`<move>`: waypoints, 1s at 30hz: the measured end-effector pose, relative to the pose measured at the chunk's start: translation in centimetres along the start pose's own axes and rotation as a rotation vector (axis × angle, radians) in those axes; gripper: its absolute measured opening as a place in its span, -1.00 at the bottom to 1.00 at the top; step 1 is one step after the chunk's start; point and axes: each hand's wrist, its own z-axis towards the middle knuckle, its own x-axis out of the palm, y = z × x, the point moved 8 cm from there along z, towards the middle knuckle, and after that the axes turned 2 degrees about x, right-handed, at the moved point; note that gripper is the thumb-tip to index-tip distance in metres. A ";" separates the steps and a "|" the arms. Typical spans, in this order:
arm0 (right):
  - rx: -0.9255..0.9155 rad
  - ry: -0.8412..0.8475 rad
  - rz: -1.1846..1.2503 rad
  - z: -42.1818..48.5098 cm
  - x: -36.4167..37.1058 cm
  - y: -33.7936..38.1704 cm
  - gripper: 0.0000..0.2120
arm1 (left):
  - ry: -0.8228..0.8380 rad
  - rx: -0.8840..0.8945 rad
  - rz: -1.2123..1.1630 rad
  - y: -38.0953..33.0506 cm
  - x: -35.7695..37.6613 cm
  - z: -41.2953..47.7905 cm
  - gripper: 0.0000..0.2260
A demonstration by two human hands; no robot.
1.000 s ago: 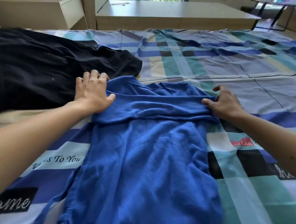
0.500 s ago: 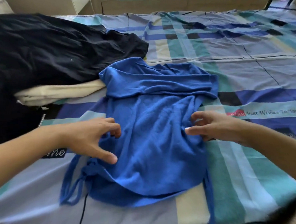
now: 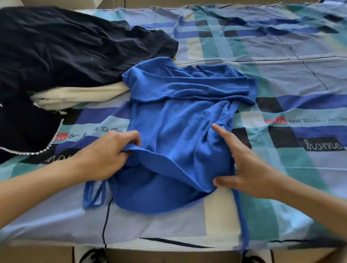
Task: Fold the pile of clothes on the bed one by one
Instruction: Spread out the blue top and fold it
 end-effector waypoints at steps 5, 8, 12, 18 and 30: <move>0.004 -0.025 -0.100 0.6 -1.6 -0.3 -0.04 | -0.187 -0.099 -0.118 1.6 -2.5 0.7 -0.83; 0.016 -0.047 -0.099 0.3 -2.5 -0.4 -0.18 | -0.184 -0.097 -0.099 2.2 -2.8 0.8 -0.79; 0.097 -0.206 0.040 0.3 -3.2 -1.2 -0.41 | -0.137 -0.057 -0.103 1.4 -2.1 0.8 -0.49; 0.265 -0.018 0.030 0.2 -2.9 -1.0 -0.26 | -0.171 -0.119 -0.126 1.6 -2.6 0.9 -0.35; 0.317 -0.477 -0.430 -0.2 -6.6 -2.3 -0.90 | -0.032 -0.079 -0.032 1.0 -2.7 0.6 -0.80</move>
